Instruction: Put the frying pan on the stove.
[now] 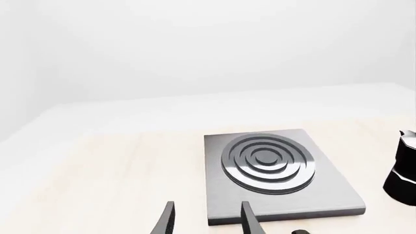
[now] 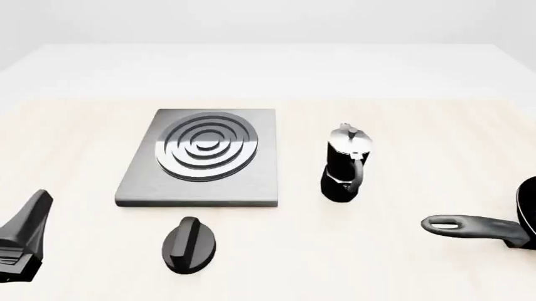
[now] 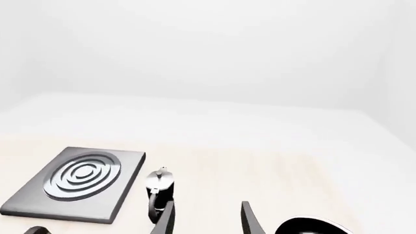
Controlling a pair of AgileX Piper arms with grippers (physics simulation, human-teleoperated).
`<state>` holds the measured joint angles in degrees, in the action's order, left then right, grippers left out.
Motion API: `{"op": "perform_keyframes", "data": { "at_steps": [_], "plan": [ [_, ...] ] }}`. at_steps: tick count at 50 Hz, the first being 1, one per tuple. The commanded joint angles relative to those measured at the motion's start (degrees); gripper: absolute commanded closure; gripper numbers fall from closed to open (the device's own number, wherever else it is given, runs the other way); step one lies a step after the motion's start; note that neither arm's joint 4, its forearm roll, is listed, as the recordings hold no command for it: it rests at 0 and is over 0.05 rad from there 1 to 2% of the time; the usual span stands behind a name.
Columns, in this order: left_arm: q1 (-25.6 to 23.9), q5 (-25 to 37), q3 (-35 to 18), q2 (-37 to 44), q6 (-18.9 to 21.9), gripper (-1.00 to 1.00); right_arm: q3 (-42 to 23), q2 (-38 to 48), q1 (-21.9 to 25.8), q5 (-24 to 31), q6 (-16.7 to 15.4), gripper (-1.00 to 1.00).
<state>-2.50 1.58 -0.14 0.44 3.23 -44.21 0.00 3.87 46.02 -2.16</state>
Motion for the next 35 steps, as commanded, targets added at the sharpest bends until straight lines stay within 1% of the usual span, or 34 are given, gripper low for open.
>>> {"op": "perform_keyframes", "data": {
  "at_steps": [1, 2, 7, 12, 22, 27, 30, 35],
  "plan": [
    [0.04, -0.29, -0.03, -0.26, -1.58, -1.00, -12.68, 0.00, 0.76, 12.38, 1.41, -1.00],
    [0.01, -0.30, -0.03, -0.25, -1.56, -1.00, -15.02, 0.00, 0.77, 14.68, 1.68, -1.00],
    [-0.09, -0.41, -0.01, -0.12, -1.51, -1.00, -21.05, 0.00, 0.79, 20.63, 2.80, -1.00],
    [-0.20, -0.34, -0.01, -0.15, -1.45, -1.00, -24.10, 0.00, 0.50, 23.78, 3.70, -1.00],
    [-0.35, -0.31, -0.05, -0.20, -1.55, -1.00, -24.24, 0.00, -0.09, 23.88, 6.60, -1.00],
    [-0.41, -0.28, -0.05, -0.23, -1.47, -1.00, -24.15, 0.00, -0.12, 23.88, 7.76, -1.00],
    [-0.42, -0.27, -0.04, -0.25, -1.46, -1.00, -24.03, 0.00, -0.16, 23.88, 7.86, -1.00],
    [-0.49, -0.32, -0.01, -0.21, -1.39, -1.00, -23.29, 0.00, -0.29, 23.88, 9.22, -1.00]
  ]
}}
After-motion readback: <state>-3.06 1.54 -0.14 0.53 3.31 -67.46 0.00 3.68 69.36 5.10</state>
